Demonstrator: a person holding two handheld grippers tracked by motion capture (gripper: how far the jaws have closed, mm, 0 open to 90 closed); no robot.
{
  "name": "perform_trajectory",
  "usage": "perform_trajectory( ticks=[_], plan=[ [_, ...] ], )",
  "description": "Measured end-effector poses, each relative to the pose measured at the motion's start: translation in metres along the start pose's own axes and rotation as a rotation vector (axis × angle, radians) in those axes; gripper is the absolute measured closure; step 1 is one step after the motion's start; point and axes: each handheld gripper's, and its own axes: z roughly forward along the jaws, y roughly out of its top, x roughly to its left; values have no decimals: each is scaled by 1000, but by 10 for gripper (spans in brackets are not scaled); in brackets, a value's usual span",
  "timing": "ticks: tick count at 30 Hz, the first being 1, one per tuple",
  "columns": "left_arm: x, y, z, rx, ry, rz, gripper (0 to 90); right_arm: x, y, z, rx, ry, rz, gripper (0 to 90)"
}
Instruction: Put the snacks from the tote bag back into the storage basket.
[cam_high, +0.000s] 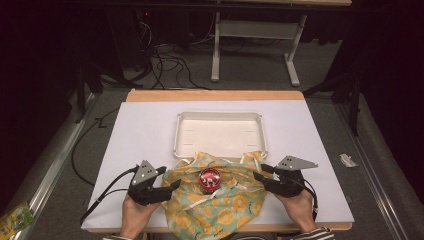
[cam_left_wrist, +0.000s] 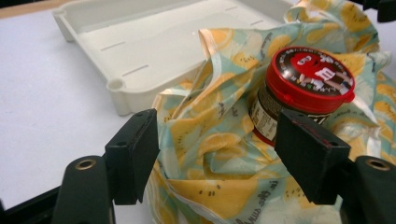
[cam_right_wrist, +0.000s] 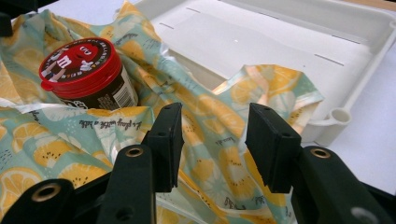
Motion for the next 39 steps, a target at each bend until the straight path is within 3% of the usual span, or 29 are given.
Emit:
perform_trajectory(
  ticks=[6, 12, 17, 23, 27, 30, 39],
  plan=[
    [2, -1, -4, 0, 62, 3, 324, 3, 3, 1, 3, 4, -16, 576],
    [9, -7, -6, -15, 118, -25, 338, 7, 4, 4, -2, 10, -33, 564],
    [20, -16, -6, -29, 157, -74, 346, 11, 5, 8, -23, 21, -45, 550],
    [31, -25, -3, 10, 213, -76, 347, 19, 11, 14, -8, 65, -63, 535],
    [36, -29, -1, 14, 210, -102, 345, 25, 15, 21, 2, 84, -71, 508],
    [40, -32, 0, 2, 181, -128, 338, 29, 17, 24, 7, 94, -80, 492],
    [34, -33, -10, -15, 175, -116, 308, 39, 20, 32, 19, 135, -101, 480]
  ],
)
